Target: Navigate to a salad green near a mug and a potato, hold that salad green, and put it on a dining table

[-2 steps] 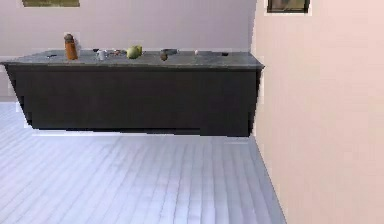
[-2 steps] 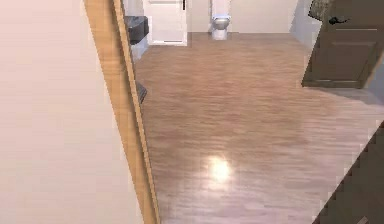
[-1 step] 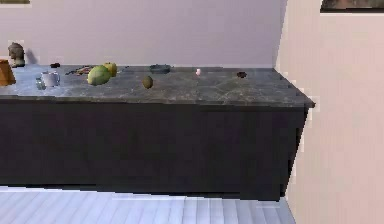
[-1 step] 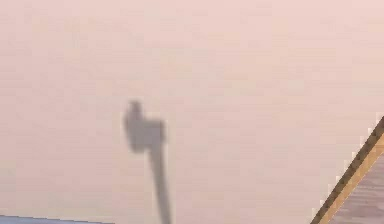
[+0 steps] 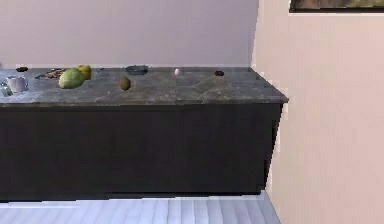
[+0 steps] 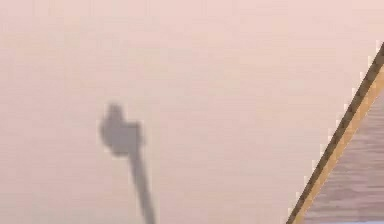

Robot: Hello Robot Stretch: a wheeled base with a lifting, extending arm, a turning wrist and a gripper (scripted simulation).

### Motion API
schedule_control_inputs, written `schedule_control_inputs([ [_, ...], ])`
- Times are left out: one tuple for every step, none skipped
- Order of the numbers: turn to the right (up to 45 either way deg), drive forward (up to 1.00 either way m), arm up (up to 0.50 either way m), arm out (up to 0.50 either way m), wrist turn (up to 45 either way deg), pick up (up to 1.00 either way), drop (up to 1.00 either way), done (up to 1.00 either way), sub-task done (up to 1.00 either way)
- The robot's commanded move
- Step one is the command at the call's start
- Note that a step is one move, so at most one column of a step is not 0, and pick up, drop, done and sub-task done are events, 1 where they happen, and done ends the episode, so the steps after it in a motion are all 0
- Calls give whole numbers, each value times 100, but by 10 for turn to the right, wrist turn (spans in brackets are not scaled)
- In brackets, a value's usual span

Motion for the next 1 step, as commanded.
schedule_control_inputs([
  [0,65,0,0,0,0,0,0,0],
])
